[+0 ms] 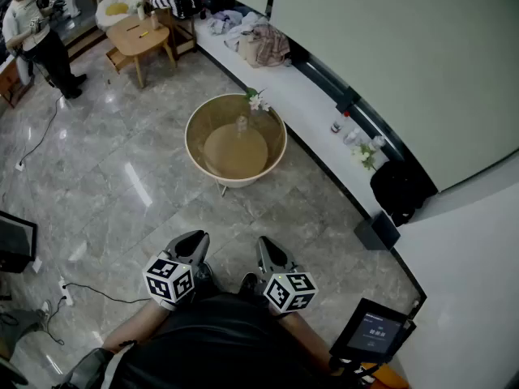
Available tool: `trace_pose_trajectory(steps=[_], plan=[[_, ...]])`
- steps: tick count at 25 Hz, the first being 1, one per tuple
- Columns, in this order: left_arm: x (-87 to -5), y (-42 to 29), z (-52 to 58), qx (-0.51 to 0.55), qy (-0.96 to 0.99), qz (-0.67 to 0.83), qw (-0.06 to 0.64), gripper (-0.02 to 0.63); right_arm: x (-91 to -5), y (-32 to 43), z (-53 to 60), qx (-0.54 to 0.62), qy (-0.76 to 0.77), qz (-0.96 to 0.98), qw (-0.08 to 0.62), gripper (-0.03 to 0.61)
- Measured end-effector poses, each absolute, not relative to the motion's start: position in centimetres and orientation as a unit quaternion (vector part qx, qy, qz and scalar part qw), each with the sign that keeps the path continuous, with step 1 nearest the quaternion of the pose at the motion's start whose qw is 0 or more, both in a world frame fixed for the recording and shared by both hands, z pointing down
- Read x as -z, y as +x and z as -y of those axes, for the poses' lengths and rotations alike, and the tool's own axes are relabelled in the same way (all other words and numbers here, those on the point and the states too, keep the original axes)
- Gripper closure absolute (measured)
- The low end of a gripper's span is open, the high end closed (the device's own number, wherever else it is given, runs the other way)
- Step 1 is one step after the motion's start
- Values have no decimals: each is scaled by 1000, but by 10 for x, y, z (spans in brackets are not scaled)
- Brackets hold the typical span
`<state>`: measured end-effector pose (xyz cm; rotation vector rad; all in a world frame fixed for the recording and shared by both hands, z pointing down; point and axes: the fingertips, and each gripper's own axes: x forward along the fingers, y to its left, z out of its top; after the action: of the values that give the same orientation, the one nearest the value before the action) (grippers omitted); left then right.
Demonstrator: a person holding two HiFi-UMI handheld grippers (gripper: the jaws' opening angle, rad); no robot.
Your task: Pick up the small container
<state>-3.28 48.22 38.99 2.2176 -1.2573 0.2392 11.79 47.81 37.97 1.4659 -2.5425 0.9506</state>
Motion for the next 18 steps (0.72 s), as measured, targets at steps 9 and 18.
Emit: trace_pose_trajectory(steps=[9, 18], plan=[[-389, -40, -470, -94, 834, 459, 293, 568, -380, 109, -469, -314, 485, 816, 30, 574], [-391, -59, -460, -95, 840, 446, 294, 568, -382, 93, -460, -315, 510, 800, 27, 572]])
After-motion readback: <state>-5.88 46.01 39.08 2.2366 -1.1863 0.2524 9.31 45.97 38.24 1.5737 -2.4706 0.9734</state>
